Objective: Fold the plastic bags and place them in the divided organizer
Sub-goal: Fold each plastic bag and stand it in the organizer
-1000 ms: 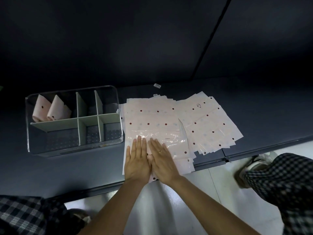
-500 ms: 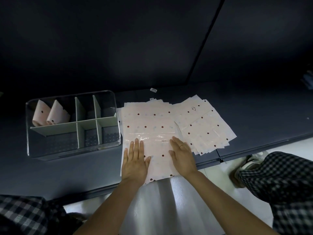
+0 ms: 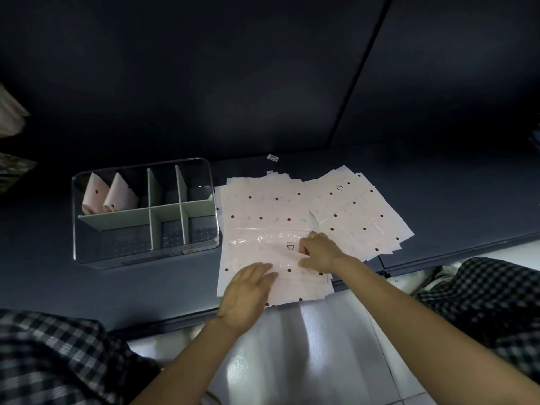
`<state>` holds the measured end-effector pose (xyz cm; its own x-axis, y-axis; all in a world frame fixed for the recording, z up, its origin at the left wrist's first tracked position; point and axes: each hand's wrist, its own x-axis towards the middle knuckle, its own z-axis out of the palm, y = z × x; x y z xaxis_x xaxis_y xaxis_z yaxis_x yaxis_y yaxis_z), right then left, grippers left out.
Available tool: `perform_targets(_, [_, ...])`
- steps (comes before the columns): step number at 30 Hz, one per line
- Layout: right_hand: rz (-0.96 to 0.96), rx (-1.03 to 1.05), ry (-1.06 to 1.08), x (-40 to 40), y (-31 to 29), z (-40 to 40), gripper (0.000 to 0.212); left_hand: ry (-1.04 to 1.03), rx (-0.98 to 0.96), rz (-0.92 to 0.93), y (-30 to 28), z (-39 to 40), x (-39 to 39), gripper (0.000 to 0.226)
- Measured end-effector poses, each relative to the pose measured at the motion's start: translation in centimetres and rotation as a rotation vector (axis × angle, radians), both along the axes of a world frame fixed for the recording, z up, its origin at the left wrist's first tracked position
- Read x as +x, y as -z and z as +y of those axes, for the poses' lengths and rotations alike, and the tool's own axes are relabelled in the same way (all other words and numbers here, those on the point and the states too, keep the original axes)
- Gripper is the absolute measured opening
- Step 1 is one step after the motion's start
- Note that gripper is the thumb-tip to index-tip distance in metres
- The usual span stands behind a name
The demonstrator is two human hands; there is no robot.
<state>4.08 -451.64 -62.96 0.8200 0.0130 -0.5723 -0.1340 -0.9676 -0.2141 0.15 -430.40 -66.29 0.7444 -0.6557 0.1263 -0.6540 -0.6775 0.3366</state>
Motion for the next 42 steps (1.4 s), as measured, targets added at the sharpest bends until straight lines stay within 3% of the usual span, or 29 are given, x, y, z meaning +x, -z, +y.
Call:
perform_targets(3, [0.119, 0.166, 0.166, -1.6, -0.6, 0.6, 0.026, 0.01, 0.023, 0.021, 0.1, 0.4, -0.8, 0.047])
perform_targets(7, [0.227, 0.519, 0.591, -4.3, -1.1, 2.0, 0.018, 0.013, 0.079, 0.037, -0.1, 0.8, -1.3, 0.058])
perform_targets(10, [0.308, 0.904, 1.012, -7.0, -0.5, 3.6, 0.022, 0.04, 0.127, 0.008, -0.4, 1.1, -1.6, 0.066])
perform_targets(13, [0.292, 1.2, 1.243, -9.4, 0.0, 5.6, 0.018, 0.0, 0.062, 0.002, -0.1, 1.4, -2.2, 0.062])
perform_targets(15, [0.27, 1.226, 1.23, -10.3, 0.3, 6.6, 0.021, -0.023, 0.026, -0.027, 0.1, 1.6, -2.4, 0.061])
perform_targets(17, [0.165, 0.997, 1.128, -10.3, 0.2, 6.8, 0.019, -0.036, -0.02, -0.038, 0.3, 1.8, -2.3, 0.063])
perform_targets(21, [-0.396, 0.487, 0.63, -10.1, 0.5, 4.1, 0.02, -0.055, -0.063, -0.018, 0.6, 2.2, -2.0, 0.064])
perform_targets(22, [-0.437, 0.418, 0.453, -10.1, 0.7, 3.1, 0.025, -0.058, -0.067, -0.015, 0.8, 2.3, -2.0, 0.064])
perform_targets(25, [-0.315, 0.319, -0.04, -10.0, 1.8, 1.6, 0.058, -0.086, -0.079, -0.015, 1.1, 2.2, -2.1, 0.063])
perform_targets(28, [-0.365, 0.306, -0.244, -9.9, 3.2, 2.2, 0.064, -0.115, -0.122, 0.0, 1.2, 2.2, -2.3, 0.06])
perform_targets(32, [-0.487, 0.42, -0.083, -9.4, 3.8, 3.3, 0.041, -0.125, -0.135, 0.014, 1.4, 2.6, -2.8, 0.049])
perform_targets(34, [-0.438, 0.455, 0.014, -8.8, 3.6, 3.8, 0.035, -0.158, -0.178, 0.066, 1.3, 2.7, -2.9, 0.04])
perform_targets(36, [-0.345, 0.446, 0.106, -7.9, 3.4, 4.2, 0.011, -0.218, -0.215, 0.133, 1.1, 2.6, -2.8, 0.029])
perform_targets(39, [-0.217, 0.429, 0.235, -7.0, 2.8, 4.8, 0.039, -0.293, -0.213, 0.229, 1.3, 2.7, -2.1, 0.018])
perform_targets(42, [-0.169, 0.474, 0.36, -6.2, 2.4, 5.0, 0.044, -0.374, -0.268, 0.311, 2.0, 2.7, -1.5, 0.015])
